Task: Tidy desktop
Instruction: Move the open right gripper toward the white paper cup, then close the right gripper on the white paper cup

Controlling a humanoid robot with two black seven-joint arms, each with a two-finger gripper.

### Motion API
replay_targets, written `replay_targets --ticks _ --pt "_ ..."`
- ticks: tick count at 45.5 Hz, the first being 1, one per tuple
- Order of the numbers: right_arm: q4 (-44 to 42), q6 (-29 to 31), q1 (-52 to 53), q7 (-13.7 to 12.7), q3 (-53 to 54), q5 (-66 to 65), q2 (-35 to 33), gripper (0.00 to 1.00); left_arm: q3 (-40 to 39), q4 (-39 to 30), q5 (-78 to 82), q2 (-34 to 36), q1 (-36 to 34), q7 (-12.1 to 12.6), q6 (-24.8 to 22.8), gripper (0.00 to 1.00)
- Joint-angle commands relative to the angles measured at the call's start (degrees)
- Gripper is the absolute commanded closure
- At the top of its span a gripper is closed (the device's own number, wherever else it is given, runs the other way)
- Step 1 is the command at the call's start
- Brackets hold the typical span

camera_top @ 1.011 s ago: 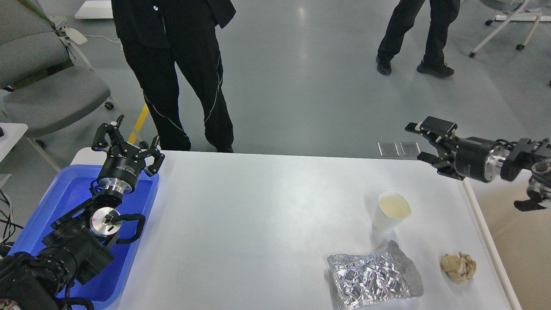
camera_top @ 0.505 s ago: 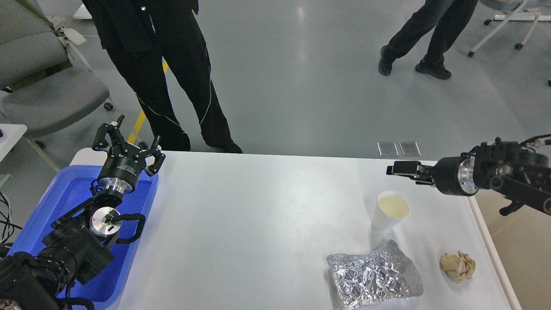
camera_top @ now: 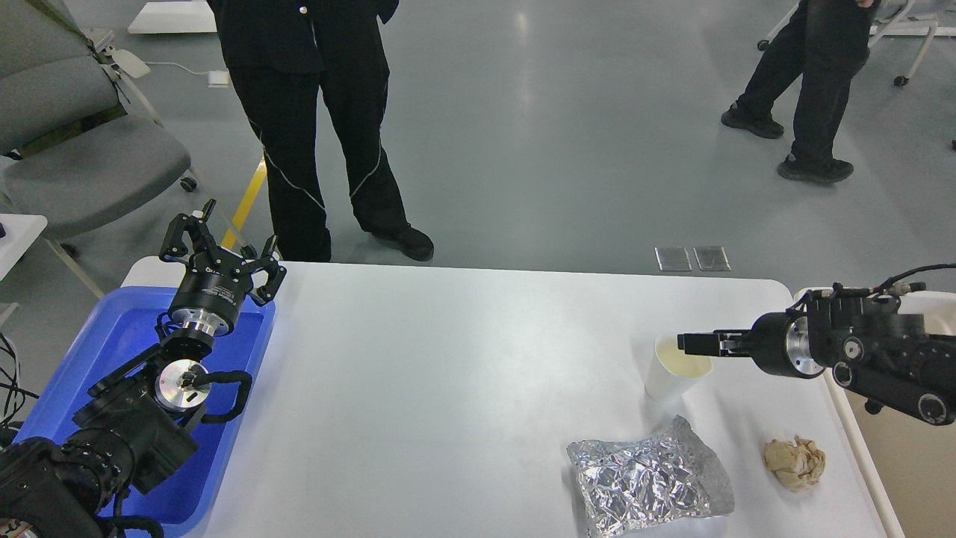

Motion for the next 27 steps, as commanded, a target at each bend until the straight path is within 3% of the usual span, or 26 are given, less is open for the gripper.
replay_targets --ticks 1,14,16,20,23,27 --pt "-1.3 -4.4 -2.7 0.1 -0.3 -1.2 1.0 0.00 0.0 0.0 0.0 0.0 0.0 0.0 0.0 0.00" --pt "-4.3 -5.6 -3.5 0.6 -1.4 -1.3 4.5 0.04 0.0 0.1 0.0 0.0 0.0 0.0 0.0 0.00" --pt "-4.3 -5.6 -3.8 0.9 -1.4 -1.3 4.8 0.08 0.0 0.0 0.0 0.0 0.0 0.0 -0.1 0.00" --pt "-4.2 -5.6 -3.8 2.8 -1.8 -1.4 5.0 0.25 0.0 0.0 0.0 0.0 0.0 0.0 0.0 0.00" --pt "-4.2 -5.6 -3.7 4.7 -2.6 -1.6 4.9 0.53 0.0 0.0 0.0 0.0 0.0 0.0 0.0 0.00" --pt "-4.1 -5.6 -3.4 5.0 -4.1 -2.3 4.5 0.84 0.0 0.0 0.0 0.0 0.0 0.0 0.0 0.00"
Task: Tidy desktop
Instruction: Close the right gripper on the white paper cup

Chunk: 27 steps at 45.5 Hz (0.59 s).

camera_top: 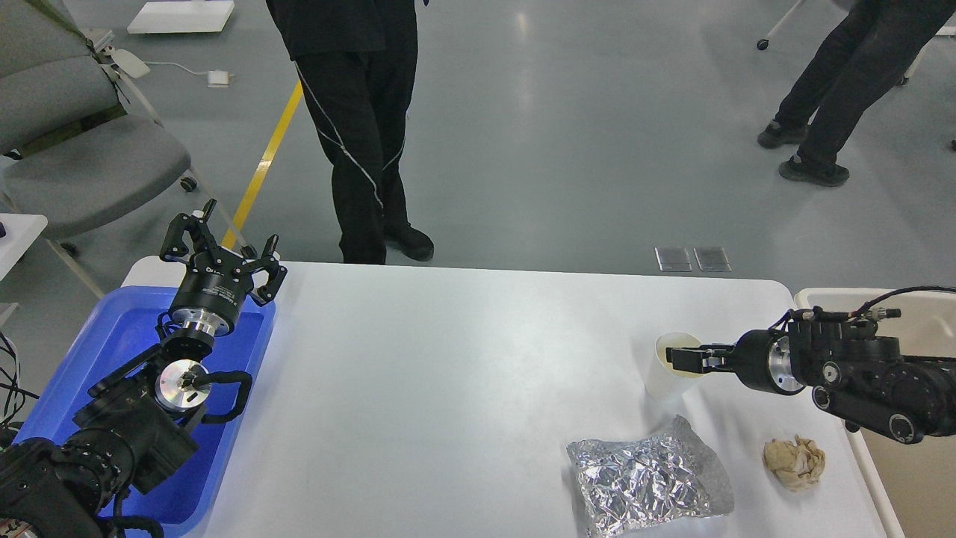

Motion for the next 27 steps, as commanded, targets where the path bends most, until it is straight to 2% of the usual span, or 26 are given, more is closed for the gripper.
replay_targets --ticks 1,2,27 --pt "-0.4 -0.4 0.1 2.5 -2.4 -0.9 0.3 0.94 0.0 0.0 0.0 0.0 0.0 0.0 0.0 0.00" --pt "-0.4 -0.4 0.2 2.5 -2.5 -0.9 0.2 1.00 0.0 0.0 0.0 0.0 0.0 -0.1 0.0 0.00" --pt "-1.1 -0.4 1.1 2.3 -2.2 -0.6 0.0 1.00 0.0 0.0 0.0 0.0 0.0 0.0 0.0 0.00"
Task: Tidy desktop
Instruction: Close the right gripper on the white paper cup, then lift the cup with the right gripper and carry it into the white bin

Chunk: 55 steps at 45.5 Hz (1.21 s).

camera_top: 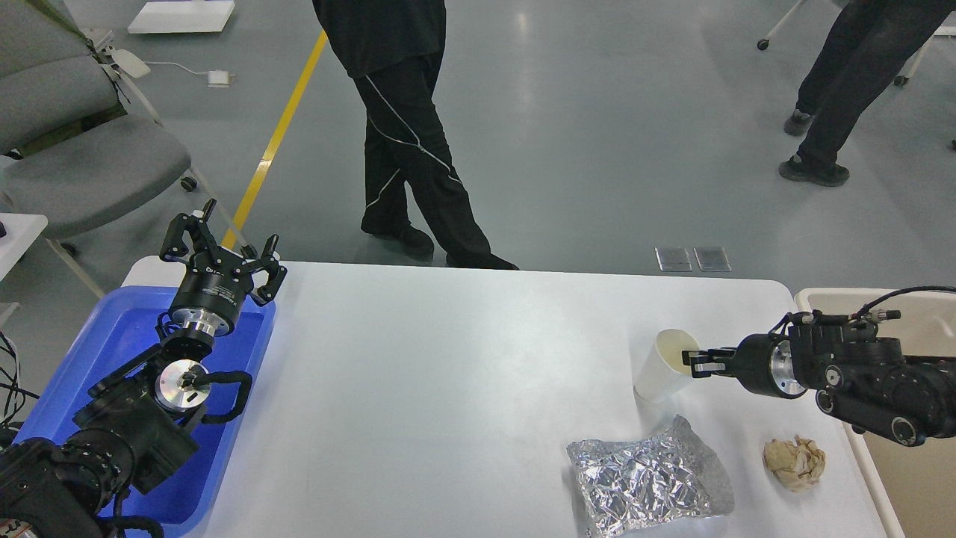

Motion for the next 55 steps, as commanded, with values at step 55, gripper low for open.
replay_targets --ticks 55 --pt "17.2 23.2 31.6 -0.3 -0.1 0.1 -22.3 1.00 0.0 0.0 0.0 0.0 0.0 0.0 0.0 0.00"
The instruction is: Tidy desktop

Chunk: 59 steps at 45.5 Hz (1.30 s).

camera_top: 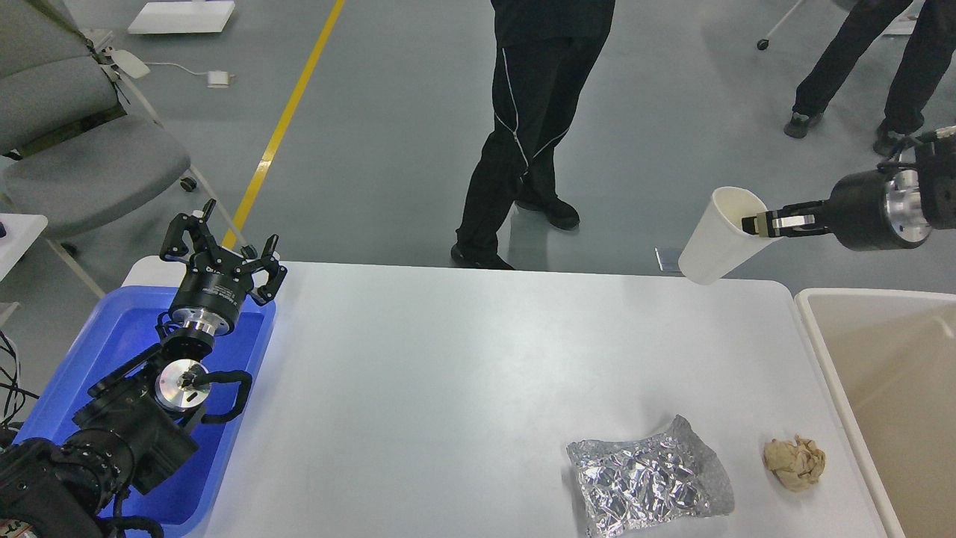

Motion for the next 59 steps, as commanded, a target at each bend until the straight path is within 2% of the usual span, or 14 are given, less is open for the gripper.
replay_targets --ticks 1,7,17,24,33,41,45,54,59 --pt "-2.6 1.1 0.0 0.1 -0.4 -0.3 -2.0 1.00 0.0 0.0 0.0 0.0 0.0 0.0 0.0 0.00" --pt "-5.5 1.1 -3.5 0.7 0.8 0.0 -7.5 1.00 0.0 0.0 0.0 0.0 0.0 0.0 0.0 0.00" --pt "-12.6 -1.8 -10.3 2.7 1.0 1.9 -11.5 1.00 0.0 0.0 0.0 0.0 0.0 0.0 -0.1 0.00" --pt "-19.1 -3.8 -17.7 2.7 1.1 15.3 -11.8 1.00 0.0 0.0 0.0 0.0 0.0 0.0 -0.1 0.00" --pt "-28.0 -9.2 -28.6 2.8 1.3 30.1 -10.7 1.00 0.0 0.1 0.0 0.0 0.0 0.0 0.0 0.00" --pt "-33.2 -12.5 -35.8 2.8 1.2 43.0 -8.2 1.00 0.0 0.0 0.0 0.0 0.0 0.0 0.0 0.00" --pt "-36.4 -13.4 -39.2 2.8 1.3 48.2 -4.9 1.00 0.0 0.0 0.0 0.0 0.0 0.0 -0.1 0.00" --pt "-53.5 -13.4 -50.0 2.8 2.9 58.8 6.2 1.00 0.0 0.0 0.0 0.0 0.0 0.0 -0.1 0.00" --pt "-61.9 -13.1 -54.4 2.7 5.9 60.3 12.6 1.00 0.0 0.0 0.0 0.0 0.0 0.0 -0.1 0.00"
